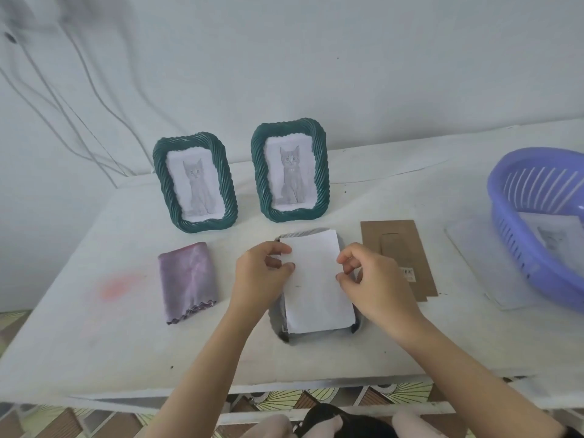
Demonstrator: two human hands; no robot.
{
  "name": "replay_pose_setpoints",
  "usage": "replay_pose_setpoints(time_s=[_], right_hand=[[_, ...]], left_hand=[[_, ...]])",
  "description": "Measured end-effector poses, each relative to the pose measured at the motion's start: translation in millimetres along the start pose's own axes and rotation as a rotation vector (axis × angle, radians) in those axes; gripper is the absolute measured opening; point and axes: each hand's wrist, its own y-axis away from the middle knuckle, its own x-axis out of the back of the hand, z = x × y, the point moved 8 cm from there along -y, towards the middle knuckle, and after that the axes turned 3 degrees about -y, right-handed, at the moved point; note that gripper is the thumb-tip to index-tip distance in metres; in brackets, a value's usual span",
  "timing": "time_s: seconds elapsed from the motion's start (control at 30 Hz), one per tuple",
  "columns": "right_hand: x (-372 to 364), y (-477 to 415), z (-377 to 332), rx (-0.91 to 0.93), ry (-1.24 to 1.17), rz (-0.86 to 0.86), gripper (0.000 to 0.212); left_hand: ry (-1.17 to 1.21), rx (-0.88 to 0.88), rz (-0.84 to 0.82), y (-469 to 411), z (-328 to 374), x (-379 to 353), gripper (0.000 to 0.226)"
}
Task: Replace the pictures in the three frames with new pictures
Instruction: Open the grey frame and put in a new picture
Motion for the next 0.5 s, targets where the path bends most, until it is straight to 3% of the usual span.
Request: replay_pose_setpoints(time_s=[0.27, 0.43, 0.5], right_hand=[[-6.4, 0.4, 0.9, 0.031, 0.169, -0.04, 0.027], [-9.4, 2.0, 3.4, 0.037, 0.17, -0.062, 0.032], [-10.7, 1.6, 3.4, 0.041, 0.17, -0.068, 0.033]], left_hand=[[-0.473, -0.264, 0.033, 3.6, 4.6, -2.7, 0.031], [-0.626, -0.325, -0.107, 10.4, -4.7, -13.9, 0.08], [-0.692, -0.327, -0.153, 9.7, -9.5, -17.6, 0.086]])
